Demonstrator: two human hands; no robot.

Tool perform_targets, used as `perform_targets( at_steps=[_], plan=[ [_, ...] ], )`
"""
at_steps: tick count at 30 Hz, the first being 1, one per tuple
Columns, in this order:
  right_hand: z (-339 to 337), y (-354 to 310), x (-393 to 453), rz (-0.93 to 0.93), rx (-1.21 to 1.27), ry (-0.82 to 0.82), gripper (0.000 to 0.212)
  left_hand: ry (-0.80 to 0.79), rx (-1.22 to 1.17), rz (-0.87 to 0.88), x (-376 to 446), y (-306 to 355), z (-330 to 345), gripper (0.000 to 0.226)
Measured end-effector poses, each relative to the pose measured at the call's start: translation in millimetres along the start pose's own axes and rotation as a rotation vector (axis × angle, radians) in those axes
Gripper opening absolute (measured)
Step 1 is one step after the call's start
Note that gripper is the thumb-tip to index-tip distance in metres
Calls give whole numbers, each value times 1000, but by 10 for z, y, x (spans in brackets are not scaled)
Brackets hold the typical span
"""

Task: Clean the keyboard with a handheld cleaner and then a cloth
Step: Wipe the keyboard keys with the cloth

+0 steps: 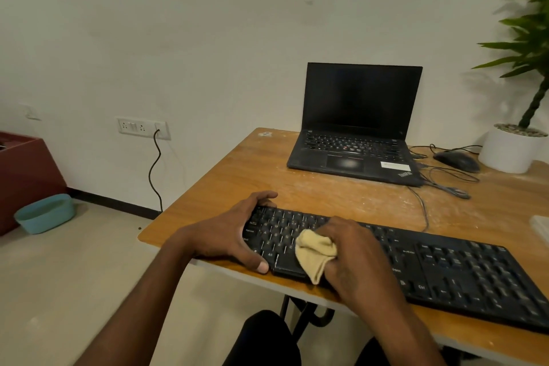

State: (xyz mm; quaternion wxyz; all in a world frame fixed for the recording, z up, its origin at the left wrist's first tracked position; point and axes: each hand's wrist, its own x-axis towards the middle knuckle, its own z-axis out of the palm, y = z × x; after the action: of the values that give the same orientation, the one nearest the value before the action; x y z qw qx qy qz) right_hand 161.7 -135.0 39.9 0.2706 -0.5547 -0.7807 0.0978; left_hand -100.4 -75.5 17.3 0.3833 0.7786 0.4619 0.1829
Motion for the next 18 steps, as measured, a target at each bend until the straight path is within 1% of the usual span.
perform_targets(
  at_steps=[3,6,8,10,12,14,16,18],
  plan=[
    [60,-60,8,-24,-31,27,34,7,1,-3,11,-22,8,126],
    [220,-287,42,-113,-19,39,33,17,16,10,19,-22,18,127],
    [311,-394,65,-166,4,2,33,18,24,13,17,-15,21,128],
    [315,-408,38,-181,1,-29,33,13,24,12,20,-18,20,129],
    [233,-293,-14,-161,-11,-32,34,8,20,9,24,-21,12,127],
    [92,-119,-99,-104,-22,-31,32,1,14,3,22,-37,-1,125],
    [-18,46,-168,-53,-30,-4,33,-5,8,-3,23,-49,-4,124],
    [-28,83,-185,-40,-29,23,33,-7,7,-2,29,-53,0,125]
  ],
)
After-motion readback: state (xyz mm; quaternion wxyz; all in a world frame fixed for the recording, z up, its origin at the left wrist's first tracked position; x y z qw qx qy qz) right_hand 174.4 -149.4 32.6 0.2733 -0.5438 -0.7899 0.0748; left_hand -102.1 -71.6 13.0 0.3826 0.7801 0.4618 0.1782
